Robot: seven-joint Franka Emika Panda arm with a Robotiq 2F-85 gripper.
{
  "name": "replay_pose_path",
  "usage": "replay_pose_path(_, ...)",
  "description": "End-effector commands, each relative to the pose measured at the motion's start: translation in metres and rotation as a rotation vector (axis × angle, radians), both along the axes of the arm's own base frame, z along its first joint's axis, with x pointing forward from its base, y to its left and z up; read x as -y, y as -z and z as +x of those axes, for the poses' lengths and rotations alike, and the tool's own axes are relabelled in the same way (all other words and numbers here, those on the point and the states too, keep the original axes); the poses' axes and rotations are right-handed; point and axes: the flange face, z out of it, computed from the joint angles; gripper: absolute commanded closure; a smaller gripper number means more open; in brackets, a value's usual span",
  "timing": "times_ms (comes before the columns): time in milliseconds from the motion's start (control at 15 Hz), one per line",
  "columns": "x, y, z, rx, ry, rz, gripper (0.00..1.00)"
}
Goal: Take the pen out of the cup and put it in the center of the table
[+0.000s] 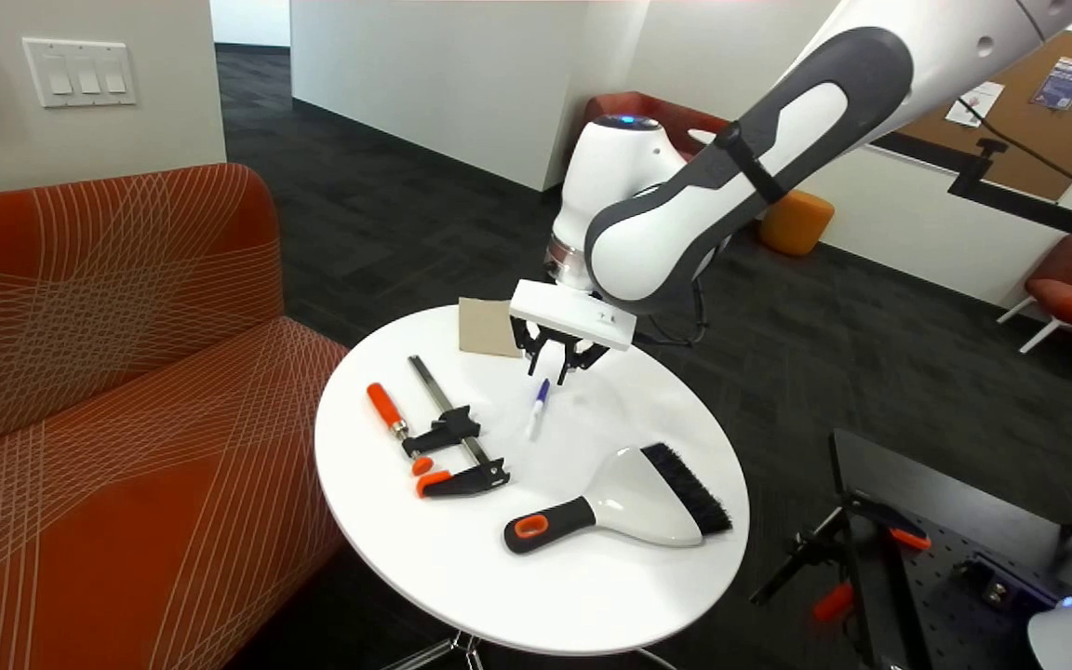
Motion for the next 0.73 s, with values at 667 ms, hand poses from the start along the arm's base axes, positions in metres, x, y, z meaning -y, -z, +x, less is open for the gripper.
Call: replay_pose_path(667, 0.0023, -0.0058, 0.0076, 0.016, -0.001, -0.004, 0.00)
